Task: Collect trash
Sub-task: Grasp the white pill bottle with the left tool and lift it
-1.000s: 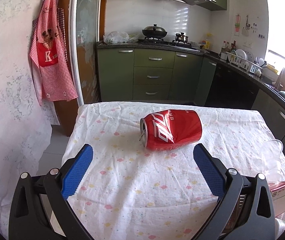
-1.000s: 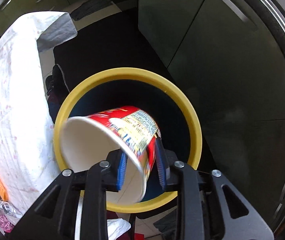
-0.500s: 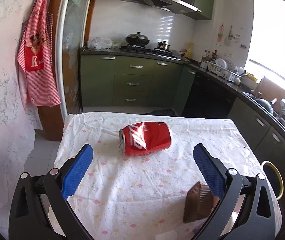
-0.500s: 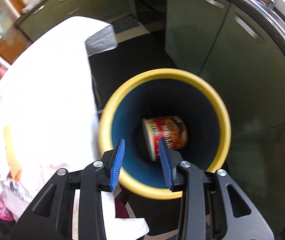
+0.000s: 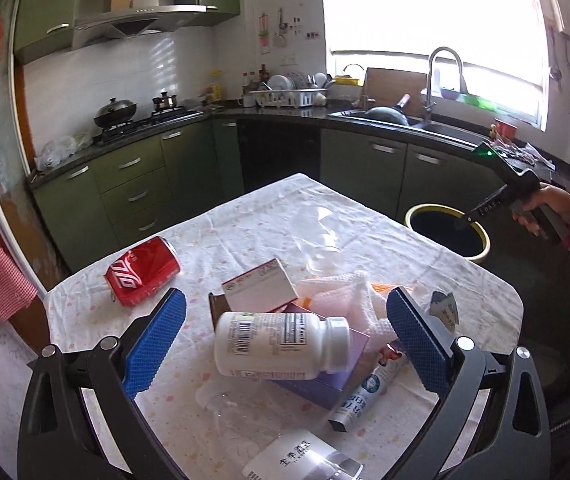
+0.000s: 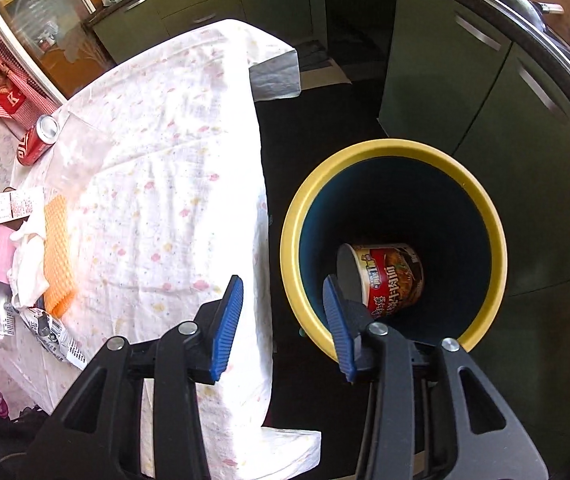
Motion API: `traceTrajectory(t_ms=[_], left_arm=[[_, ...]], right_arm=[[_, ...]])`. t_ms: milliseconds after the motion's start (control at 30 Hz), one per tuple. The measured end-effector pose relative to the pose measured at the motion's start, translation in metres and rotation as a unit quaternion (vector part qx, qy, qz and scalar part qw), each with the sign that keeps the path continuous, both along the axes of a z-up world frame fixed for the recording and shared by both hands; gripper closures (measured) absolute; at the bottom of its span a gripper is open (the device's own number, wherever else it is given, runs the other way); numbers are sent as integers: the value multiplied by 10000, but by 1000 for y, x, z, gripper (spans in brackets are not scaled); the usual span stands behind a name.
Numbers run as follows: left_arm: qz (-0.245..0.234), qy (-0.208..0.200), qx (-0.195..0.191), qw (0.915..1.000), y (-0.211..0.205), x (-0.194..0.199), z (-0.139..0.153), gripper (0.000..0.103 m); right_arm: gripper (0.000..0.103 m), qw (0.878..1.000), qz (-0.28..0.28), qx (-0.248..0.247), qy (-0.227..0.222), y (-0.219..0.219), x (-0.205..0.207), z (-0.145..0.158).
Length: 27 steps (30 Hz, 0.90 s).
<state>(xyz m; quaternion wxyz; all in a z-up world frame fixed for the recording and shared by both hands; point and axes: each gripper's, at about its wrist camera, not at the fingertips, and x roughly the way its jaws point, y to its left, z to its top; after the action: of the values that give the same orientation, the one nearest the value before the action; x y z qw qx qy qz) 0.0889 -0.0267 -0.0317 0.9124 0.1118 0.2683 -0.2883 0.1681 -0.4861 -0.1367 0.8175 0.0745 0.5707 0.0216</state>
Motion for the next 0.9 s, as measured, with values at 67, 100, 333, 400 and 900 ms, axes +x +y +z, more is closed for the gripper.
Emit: traceTrajectory(t_ms=[67, 100, 333, 400, 900], left_arm=[[-87, 79, 58, 9999, -7, 0, -5, 4], [-123, 128, 111, 9998, -9, 2, -9, 4], [5, 430, 259, 9987, -7, 29, -32, 4], [20, 462, 292, 9985, -8, 31, -36, 4], [109, 640, 398, 9971, -9, 32, -49, 19]], right_arm=[[63, 10000, 3, 45, 6, 3, 0, -3], [63, 10000, -4, 60, 10, 3, -1, -5], [61, 9998, -25, 209, 69, 0, -7, -20], [61, 9997, -23, 237, 94, 1, -7, -24], [61, 9993, 38, 374, -17, 3, -16, -29]])
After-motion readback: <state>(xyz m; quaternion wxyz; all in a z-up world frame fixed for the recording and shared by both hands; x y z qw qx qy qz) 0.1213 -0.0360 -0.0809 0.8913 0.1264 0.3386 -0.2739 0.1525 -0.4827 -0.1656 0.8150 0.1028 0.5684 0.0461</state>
